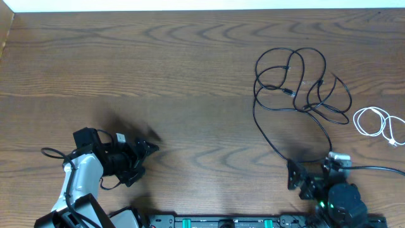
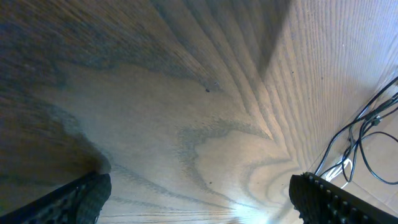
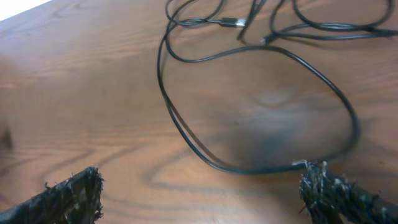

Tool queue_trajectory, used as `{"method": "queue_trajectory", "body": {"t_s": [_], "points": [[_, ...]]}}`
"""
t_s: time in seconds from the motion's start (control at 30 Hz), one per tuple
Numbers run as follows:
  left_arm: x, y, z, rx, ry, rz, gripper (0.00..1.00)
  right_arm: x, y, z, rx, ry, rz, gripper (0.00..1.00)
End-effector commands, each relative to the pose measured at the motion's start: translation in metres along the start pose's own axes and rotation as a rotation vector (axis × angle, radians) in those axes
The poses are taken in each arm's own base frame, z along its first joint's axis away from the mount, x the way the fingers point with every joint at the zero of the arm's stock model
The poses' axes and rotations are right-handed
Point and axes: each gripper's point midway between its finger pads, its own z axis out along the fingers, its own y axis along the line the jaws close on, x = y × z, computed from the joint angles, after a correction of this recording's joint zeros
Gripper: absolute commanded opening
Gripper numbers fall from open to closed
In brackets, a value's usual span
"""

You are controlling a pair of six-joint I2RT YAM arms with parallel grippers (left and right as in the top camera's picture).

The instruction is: Untangle cables

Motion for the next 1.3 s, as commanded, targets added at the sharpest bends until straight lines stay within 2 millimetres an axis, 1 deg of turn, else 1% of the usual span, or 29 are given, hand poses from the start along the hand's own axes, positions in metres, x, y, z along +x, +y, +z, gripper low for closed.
{"method": "queue_trajectory", "body": {"t_s": [0.0, 0.13, 0.3, 0.5, 0.53, 0.57, 0.63, 0.83, 1.03, 1.27], "points": [[0.0, 0.006, 0.002, -0.03, 0.0, 0.002, 0.98, -0.01, 0.007, 0.014, -0.03, -0.075, 0.015, 0.99], [0.0, 0.006, 0.002, -0.03, 0.0, 0.002, 0.98, -0.026, 0.019, 0.024, -0.089, -0.17, 0.04, 0.99], [0.0, 0.006, 0.002, -0.03, 0.0, 0.002, 0.98, -0.035, 0.025, 0.026, -0.122, -0.224, 0.054, 0.99], [0.0, 0.006, 0.002, -0.03, 0.0, 0.002, 0.98, -0.071, 0.045, 0.018, -0.229, -0.399, 0.1, 0.99], [0.0, 0.006, 0.002, -0.03, 0.0, 0.002, 0.98, -0.074, 0.047, 0.018, -0.239, -0.415, 0.104, 0.99], [0.0, 0.006, 0.002, -0.03, 0.0, 0.002, 0.98, -0.075, 0.048, 0.018, -0.246, -0.427, 0.107, 0.99], [0.0, 0.006, 0.002, -0.03, 0.0, 0.002, 0.98, -0.072, 0.047, 0.022, -0.244, -0.424, 0.106, 0.99], [0.0, 0.006, 0.002, -0.03, 0.0, 0.002, 0.98, -0.048, 0.037, 0.043, -0.212, -0.372, 0.092, 0.99], [0.0, 0.006, 0.002, -0.03, 0.0, 0.003, 0.98, -0.056, 0.042, 0.04, -0.24, -0.417, 0.104, 0.99], [0.0, 0.006, 0.002, -0.03, 0.0, 0.002, 0.98, -0.077, 0.051, 0.026, -0.297, -0.51, 0.128, 0.99]]}}
